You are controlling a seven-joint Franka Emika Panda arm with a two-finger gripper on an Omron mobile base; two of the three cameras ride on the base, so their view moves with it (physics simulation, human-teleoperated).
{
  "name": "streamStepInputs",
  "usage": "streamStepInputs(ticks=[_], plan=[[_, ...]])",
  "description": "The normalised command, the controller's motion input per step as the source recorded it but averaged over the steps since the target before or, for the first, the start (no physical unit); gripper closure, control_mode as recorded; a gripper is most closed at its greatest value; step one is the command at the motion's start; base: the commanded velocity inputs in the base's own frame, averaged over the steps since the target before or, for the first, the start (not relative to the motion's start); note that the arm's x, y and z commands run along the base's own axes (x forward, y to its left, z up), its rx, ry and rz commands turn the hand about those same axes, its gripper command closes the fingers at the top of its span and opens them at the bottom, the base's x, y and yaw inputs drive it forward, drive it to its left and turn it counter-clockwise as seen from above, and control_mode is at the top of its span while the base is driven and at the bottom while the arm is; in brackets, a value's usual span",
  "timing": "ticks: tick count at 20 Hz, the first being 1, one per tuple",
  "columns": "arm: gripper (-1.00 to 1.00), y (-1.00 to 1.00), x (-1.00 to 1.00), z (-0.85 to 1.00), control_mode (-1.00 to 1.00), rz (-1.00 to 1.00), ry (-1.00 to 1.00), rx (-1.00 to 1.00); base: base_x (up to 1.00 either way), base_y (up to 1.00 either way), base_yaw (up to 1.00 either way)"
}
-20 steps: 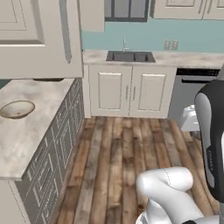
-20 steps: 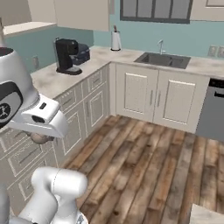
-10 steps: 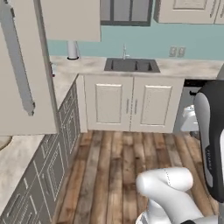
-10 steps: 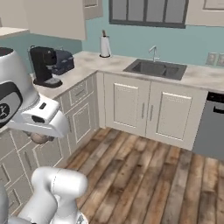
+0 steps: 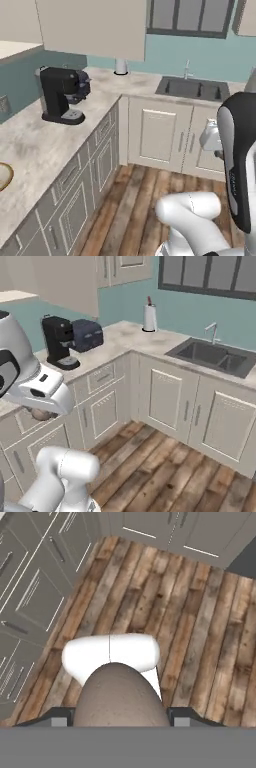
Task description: Pick the egg and butter from the fridge and place them by the bowl for mixing.
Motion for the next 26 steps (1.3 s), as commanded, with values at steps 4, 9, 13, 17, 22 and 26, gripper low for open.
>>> streamStepInputs(ticks=[4, 9, 13, 17, 22, 26], plan=[[1.0, 0.0, 0.0, 0.0, 1.0, 0.0, 0.0, 0.0, 0.73, 0.0, 0.86], [1.0, 0.0, 0.0, 0.0, 1.0, 0.0, 0.0, 0.0, 0.55, 0.0, 0.91], [1.0, 0.0, 0.0, 0.0, 1.0, 0.0, 0.0, 0.0, 0.61, 0.0, 0.9], [1.0, 0.0, 0.0, 0.0, 1.0, 0.0, 0.0, 0.0, 0.72, -0.16, 0.81], [1.0, 0.0, 0.0, 0.0, 1.0, 0.0, 0.0, 0.0, 0.44, -0.68, 0.47], [1.0, 0.0, 0.0, 0.0, 1.0, 0.0, 0.0, 0.0, 0.32, -0.67, 0.19]])
